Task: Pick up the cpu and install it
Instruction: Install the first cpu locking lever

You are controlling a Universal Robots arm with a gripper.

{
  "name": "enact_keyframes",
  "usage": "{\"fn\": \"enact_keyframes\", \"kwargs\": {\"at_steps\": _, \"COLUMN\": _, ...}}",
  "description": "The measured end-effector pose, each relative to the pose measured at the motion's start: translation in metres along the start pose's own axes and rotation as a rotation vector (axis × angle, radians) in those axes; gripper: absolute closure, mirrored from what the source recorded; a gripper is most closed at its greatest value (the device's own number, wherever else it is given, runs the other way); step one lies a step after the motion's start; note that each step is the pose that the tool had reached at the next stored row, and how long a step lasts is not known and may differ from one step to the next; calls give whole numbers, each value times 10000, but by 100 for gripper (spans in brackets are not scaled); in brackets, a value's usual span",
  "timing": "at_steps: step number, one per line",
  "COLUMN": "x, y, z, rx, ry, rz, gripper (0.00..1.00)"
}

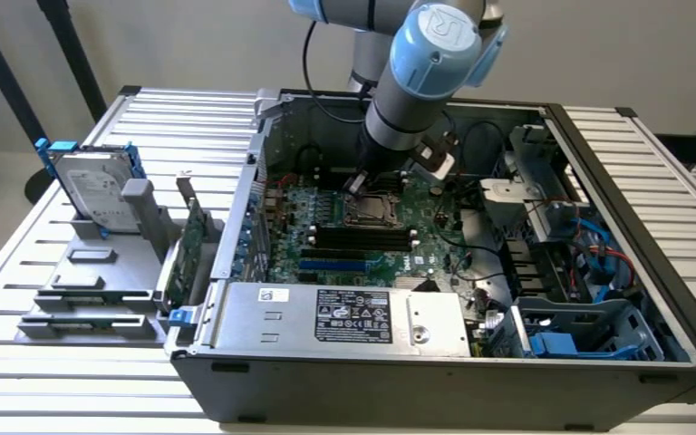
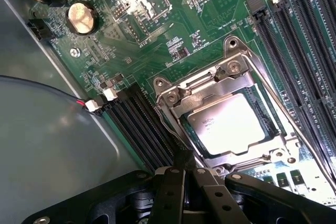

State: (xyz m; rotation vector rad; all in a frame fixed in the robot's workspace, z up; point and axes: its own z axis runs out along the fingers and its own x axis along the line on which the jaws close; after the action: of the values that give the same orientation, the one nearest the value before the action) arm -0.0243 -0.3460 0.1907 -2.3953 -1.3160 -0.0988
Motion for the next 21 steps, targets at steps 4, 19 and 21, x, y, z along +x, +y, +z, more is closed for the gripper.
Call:
{"fn": "enact_keyframes", "kwargs": {"at_steps": 4, "x": 4, "y": 1, "z": 2, "rx": -15, "ry": 19, "rz": 55, "gripper": 89}}
{"fn": "enact_keyframes", "kwargs": {"at_steps": 19, "x": 19, "y": -1, "z": 12, "rx": -79, "ry": 102, "rz": 291, "gripper": 89}}
{"fn": "enact_keyframes", "kwargs": {"at_steps": 21, "x": 20, "y": 0, "z": 12, "rx": -85, "ry": 107, "rz": 309, "gripper": 89}}
